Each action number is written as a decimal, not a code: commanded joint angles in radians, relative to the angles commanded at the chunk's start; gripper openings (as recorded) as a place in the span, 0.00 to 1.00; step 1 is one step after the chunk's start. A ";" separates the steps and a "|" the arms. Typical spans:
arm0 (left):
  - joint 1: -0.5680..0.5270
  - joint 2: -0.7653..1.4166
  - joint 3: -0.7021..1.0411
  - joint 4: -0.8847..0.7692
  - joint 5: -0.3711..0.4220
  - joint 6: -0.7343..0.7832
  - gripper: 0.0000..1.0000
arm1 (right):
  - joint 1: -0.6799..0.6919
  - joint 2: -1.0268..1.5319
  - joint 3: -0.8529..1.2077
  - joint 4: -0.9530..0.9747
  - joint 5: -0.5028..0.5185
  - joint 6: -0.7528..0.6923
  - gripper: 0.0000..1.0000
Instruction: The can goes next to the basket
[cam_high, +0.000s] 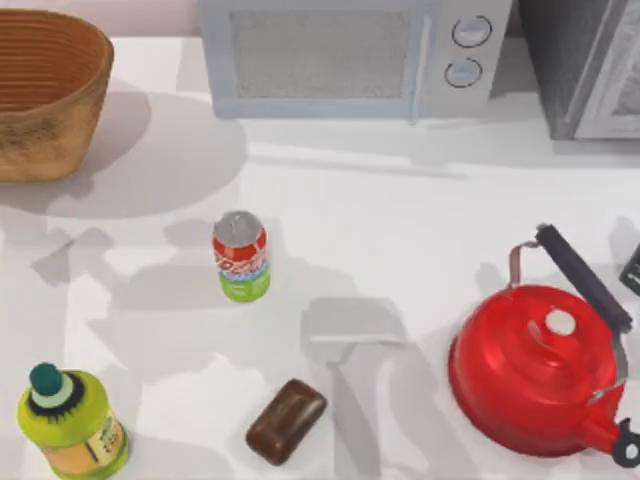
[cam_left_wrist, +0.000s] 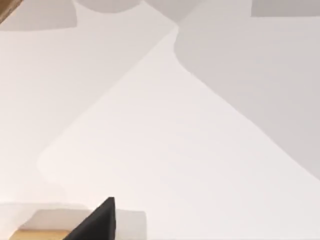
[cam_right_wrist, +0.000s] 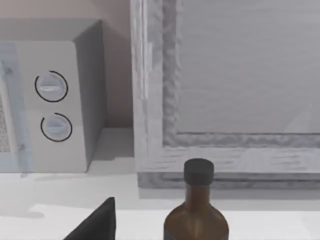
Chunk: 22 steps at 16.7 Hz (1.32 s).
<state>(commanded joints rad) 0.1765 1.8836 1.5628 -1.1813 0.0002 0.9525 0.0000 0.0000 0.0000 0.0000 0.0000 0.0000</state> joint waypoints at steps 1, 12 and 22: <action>0.003 0.037 0.030 -0.024 0.000 0.019 1.00 | 0.000 0.000 0.000 0.000 0.000 0.000 1.00; 0.006 0.097 0.004 0.020 0.001 0.041 1.00 | 0.000 0.000 0.000 0.000 0.000 0.000 1.00; 0.010 0.131 -0.107 0.168 0.001 0.046 0.92 | 0.000 0.000 0.000 0.000 0.000 0.000 1.00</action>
<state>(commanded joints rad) 0.1860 2.0150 1.4559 -1.0138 0.0010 0.9982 0.0000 0.0000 0.0000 0.0000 0.0000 0.0000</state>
